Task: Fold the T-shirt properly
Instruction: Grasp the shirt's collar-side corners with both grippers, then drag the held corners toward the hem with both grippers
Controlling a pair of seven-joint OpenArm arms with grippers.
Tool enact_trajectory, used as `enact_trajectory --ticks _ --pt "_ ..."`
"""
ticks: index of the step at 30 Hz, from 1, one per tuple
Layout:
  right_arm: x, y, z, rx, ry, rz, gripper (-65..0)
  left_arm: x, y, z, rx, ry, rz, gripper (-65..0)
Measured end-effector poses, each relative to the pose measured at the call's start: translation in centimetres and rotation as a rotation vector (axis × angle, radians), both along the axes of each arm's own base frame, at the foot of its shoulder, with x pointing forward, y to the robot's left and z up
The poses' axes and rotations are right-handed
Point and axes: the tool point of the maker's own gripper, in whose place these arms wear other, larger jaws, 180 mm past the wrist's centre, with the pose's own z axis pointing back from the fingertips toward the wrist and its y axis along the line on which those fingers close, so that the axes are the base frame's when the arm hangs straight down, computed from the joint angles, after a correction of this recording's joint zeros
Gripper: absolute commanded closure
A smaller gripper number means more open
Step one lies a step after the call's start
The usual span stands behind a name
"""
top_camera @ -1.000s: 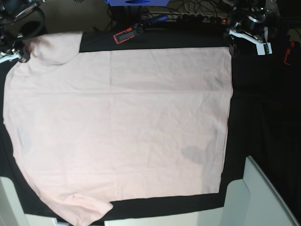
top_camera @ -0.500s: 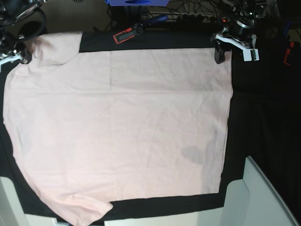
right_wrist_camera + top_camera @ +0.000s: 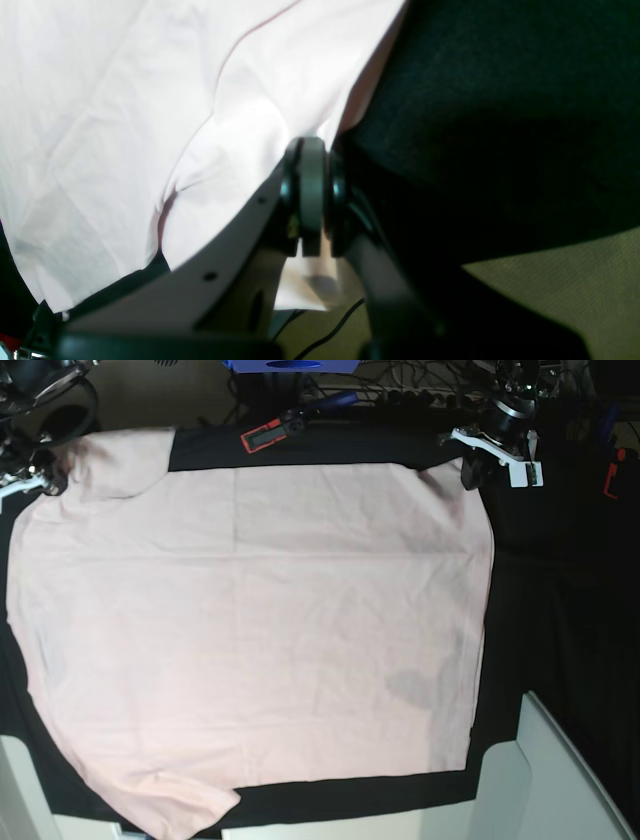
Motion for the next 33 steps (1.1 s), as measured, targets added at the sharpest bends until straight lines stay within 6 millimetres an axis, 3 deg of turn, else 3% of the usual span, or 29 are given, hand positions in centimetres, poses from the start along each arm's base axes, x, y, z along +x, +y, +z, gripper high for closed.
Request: enact_trajectory --ticks 7,14,23,29,33 --pt "-0.6 -0.2 0.0 -0.007 0.004 -0.001 -0.3 0.1 0.0 0.1 -0.001 -0.002 -0.001 0.0" --pt "-1.2 -2.3 1.5 -0.09 0.027 0.026 -0.3 0.2 2.4 1.4 0.04 0.003 0.034 0.0" --pt "0.1 -3.3 3.6 -0.171 0.027 0.107 -0.3 2.3 2.3 3.9 0.056 -0.074 -0.001 0.0" --pt "4.1 -3.4 5.9 -0.224 -0.053 0.161 -0.3 3.2 2.3 4.6 0.056 -0.099 -0.003 0.0" --pt "3.8 -3.4 5.7 -0.215 -0.02 0.173 -0.3 3.3 2.3 4.6 0.056 -0.103 -0.001 0.0"
